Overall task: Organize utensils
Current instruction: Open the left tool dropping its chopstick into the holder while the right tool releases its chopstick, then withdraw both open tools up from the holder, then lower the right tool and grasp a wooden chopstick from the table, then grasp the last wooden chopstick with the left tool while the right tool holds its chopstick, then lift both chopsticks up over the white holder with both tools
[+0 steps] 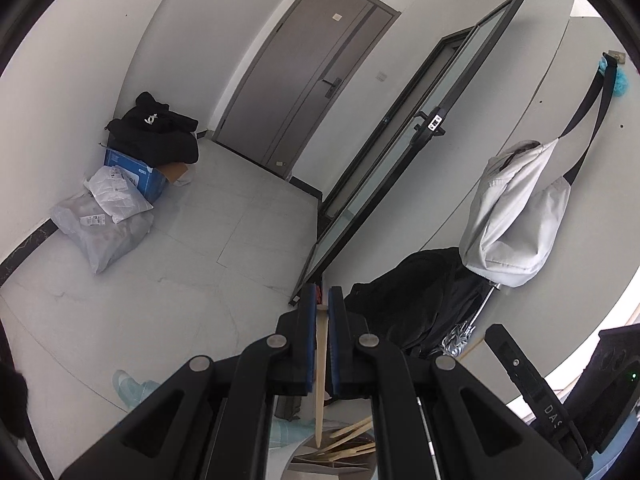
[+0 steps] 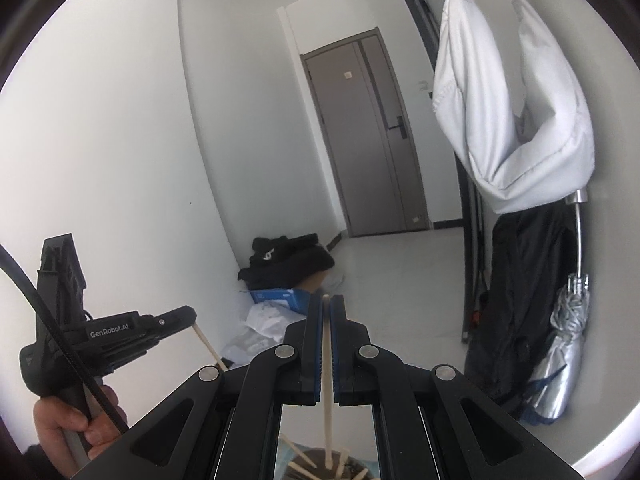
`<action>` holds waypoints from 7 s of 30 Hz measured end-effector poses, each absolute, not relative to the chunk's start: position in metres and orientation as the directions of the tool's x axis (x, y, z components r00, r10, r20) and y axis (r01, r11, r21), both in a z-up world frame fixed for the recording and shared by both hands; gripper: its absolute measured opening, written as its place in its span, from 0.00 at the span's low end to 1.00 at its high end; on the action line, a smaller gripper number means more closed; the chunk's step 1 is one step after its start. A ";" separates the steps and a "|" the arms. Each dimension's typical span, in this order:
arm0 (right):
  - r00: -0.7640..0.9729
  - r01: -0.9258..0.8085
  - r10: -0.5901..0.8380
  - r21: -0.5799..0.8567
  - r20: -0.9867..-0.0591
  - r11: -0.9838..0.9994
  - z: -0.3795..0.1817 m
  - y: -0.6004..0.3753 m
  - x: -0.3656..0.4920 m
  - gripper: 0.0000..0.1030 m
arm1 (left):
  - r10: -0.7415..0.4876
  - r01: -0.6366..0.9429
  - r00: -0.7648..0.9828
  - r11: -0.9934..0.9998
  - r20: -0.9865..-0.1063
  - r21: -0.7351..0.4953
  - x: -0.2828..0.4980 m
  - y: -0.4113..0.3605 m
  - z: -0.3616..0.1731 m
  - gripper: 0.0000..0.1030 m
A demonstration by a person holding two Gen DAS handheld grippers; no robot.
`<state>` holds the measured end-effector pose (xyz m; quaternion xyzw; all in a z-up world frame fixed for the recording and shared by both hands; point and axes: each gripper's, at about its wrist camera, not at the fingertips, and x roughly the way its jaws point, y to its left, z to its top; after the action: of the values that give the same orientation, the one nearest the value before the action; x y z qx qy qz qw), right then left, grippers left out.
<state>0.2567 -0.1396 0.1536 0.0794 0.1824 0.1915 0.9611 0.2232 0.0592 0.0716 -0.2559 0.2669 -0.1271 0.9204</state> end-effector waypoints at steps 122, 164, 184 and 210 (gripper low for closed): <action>0.250 -0.663 0.232 0.008 -0.940 0.748 -0.125 -0.015 0.112 0.04 | -0.235 -0.247 0.637 0.840 -0.734 -0.483 0.053 0.132 -0.060 0.99; 0.513 -0.260 0.597 0.552 -0.616 0.793 -0.055 -0.203 0.150 0.04 | 0.046 -0.162 0.278 0.987 -0.960 0.000 0.159 0.002 -0.141 0.31; 0.604 -0.318 0.537 0.440 -0.589 0.840 -0.024 -0.189 0.115 0.04 | -0.115 -0.189 0.646 0.934 -0.755 -0.304 0.097 0.023 -0.046 0.03; 0.732 -0.278 0.430 0.344 -0.529 0.897 0.007 -0.179 0.077 0.04 | -0.295 0.062 0.718 0.930 -0.631 -0.363 0.058 0.011 0.028 0.02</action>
<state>0.0772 -0.1788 0.0069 0.1217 0.3121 0.1917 0.9225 0.0577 0.0106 0.0280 -0.1602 0.3628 -0.0977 0.9128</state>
